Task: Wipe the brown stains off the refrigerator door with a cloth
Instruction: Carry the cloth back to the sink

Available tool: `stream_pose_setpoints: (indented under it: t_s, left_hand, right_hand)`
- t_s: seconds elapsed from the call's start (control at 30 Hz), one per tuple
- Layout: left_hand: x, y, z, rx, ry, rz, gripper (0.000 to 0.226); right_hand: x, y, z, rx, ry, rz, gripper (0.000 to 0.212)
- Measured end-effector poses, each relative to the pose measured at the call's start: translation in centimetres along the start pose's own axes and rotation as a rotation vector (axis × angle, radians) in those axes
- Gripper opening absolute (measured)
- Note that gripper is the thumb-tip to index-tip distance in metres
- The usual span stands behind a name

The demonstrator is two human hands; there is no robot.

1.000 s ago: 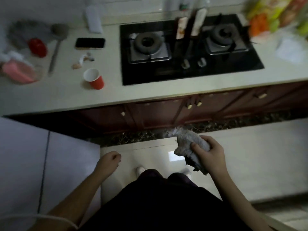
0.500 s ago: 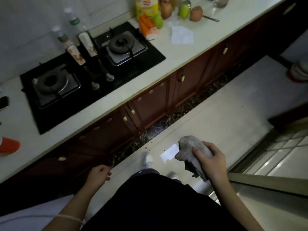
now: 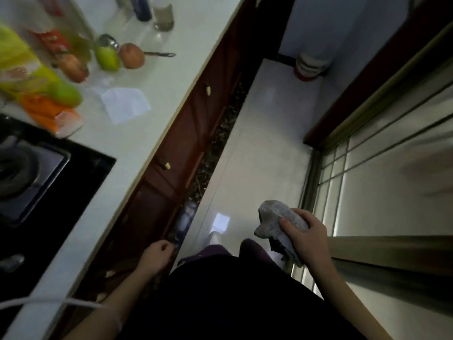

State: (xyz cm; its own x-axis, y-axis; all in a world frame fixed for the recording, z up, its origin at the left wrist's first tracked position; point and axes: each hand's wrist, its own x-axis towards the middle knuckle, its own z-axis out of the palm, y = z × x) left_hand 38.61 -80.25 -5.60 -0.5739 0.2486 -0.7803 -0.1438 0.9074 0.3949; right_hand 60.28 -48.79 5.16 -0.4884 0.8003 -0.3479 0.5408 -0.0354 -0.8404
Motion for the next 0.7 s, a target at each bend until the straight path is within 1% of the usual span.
stream_pose_setpoints:
  t_s: [0.07, 0.13, 0.3, 0.4, 0.5, 0.6, 0.7]
  left_hand:
    - [1.6, 7.1, -1.8, 0.109, -0.034, 0.133, 0.026]
    - [3.7, 13.0, -3.3, 0.198, -0.062, 0.215, 0.024]
    - [10.1, 23.3, -5.3, 0.245, -0.103, 0.296, 0.023]
    - [13.9, 27.1, -5.4, 0.262, -0.121, 0.242, 0.02]
    - [16.8, 29.9, -5.8, 0.254, -0.116, 0.174, 0.02]
    - [18.3, 32.4, -6.0, 0.212, -0.07, 0.111, 0.022]
    - [20.3, 34.9, -6.1, 0.174, -0.001, 0.088, 0.027]
  right_hand:
    - [2.1, -1.1, -0.5, 0.009, 0.076, 0.015, 0.018]
    - [4.4, -1.8, -1.0, 0.016, 0.143, 0.038, 0.019]
    - [10.6, -2.7, -2.6, 0.053, 0.239, 0.111, 0.023]
    - [15.5, -2.9, -3.8, 0.063, 0.244, 0.15, 0.025]
    - [21.5, -3.9, -5.2, 0.044, 0.197, 0.153, 0.022]
    - [27.6, -6.7, -6.8, 0.021, 0.135, 0.121, 0.025]
    - [33.7, -9.4, -8.1, -0.018, 0.051, 0.078, 0.026]
